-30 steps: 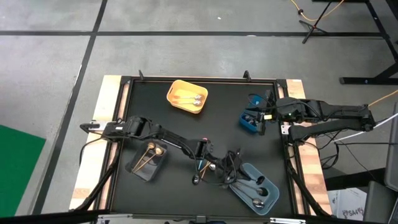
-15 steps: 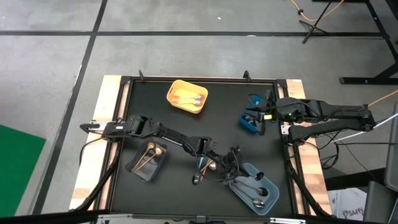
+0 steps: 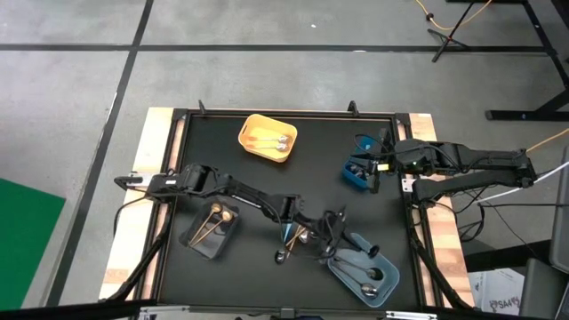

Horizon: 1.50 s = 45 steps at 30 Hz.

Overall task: Sort silverware by color (type)
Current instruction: Put the black spoon into the light blue bin

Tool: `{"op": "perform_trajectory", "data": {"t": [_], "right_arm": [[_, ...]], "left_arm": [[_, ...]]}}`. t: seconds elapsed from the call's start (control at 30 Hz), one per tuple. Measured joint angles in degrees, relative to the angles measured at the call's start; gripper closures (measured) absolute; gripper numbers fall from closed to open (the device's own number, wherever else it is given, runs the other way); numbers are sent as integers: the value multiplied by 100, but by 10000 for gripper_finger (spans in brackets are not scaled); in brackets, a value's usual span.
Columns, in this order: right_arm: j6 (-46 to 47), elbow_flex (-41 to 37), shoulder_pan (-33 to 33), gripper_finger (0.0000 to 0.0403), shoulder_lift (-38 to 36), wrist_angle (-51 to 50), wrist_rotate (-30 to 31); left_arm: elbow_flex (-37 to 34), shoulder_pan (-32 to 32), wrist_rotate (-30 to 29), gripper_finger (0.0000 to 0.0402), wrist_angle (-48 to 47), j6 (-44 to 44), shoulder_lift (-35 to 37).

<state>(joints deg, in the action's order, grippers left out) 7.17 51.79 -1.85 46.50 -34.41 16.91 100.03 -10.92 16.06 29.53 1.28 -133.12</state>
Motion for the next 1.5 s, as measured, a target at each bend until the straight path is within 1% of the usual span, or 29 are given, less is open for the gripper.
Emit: {"op": "perform_trajectory", "data": {"t": [0.07, 0.17, 0.23, 0.43, 0.53, 0.63, 0.7, 0.8, 0.87, 1.07, 1.17, 1.37, 1.5], "right_arm": [[0, 0, 1, 336, 0, -1, 0], [1, 2, 0, 336, 19, 1, 0], [-1, 2, 2, 336, 31, -7, 0], [-1, 4, 0, 336, 28, 2, 0], [-1, 4, 2, 336, 26, 4, 0], [-1, 4, 1, 336, 26, 2, 0], [-1, 4, 0, 336, 26, 2, 0], [-1, 4, 0, 336, 26, 2, 2], [-1, 4, 1, 336, 26, 2, 2], [-1, 4, 2, 336, 26, 2, 2], [-1, 4, 2, 336, 26, 2, 2], [-1, 4, 2, 336, 26, 1, 2], [-1, 4, 2, 336, 26, 0, 4]], "left_arm": [[0, 45, -3, 394, 232, 206, 0], [0, 98, -95, 394, 544, 280, 0], [0, 112, -185, 394, 629, 261, 0], [0, 29, -197, 394, 725, 245, 0], [0, 14, -194, 394, 816, 416, 0], [0, 80, -208, 394, 1043, 515, 0], [0, 133, -324, 394, 1234, 485, 0], [2, 180, -322, 394, 1380, 324, 0], [2, 145, -305, 394, 1307, 244, 0], [2, -99, -257, 394, 782, 161, 0], [2, -129, -307, 394, 524, -70, -1], [-2, -9, -193, 394, 1039, -805, -473], [3, 59, -129, 394, 1163, -1023, -492]]}}
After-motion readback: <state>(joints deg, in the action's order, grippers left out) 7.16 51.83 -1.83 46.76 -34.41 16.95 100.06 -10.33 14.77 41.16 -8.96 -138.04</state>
